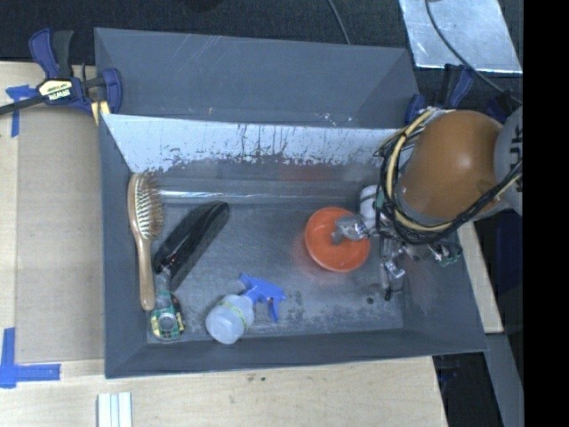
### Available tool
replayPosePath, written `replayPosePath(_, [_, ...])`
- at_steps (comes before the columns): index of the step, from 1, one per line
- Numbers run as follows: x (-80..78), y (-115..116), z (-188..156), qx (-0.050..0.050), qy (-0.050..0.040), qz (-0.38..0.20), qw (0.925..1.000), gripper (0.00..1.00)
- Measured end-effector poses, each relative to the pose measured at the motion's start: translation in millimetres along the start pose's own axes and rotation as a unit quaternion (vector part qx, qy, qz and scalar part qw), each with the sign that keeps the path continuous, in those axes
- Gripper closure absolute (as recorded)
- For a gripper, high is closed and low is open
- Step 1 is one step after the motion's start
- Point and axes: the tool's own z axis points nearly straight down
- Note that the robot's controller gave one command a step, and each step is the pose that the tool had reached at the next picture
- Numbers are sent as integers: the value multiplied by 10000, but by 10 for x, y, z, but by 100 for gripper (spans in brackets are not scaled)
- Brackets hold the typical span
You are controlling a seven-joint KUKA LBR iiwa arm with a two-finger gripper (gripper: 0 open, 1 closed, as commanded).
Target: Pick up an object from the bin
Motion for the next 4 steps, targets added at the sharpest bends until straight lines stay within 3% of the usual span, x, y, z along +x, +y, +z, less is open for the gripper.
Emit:
replayPosePath(1, [-37,1,100,-12,13,-20,10000,0])
replayPosePath(2, [-63,206,-325,-5,2,249,9997,0])
replayPosePath(3, [-12,32,-1423,-13,5,156,9999,0])
replayPosePath(4, [-128,191,-680,-12,-6,89,10000,0])
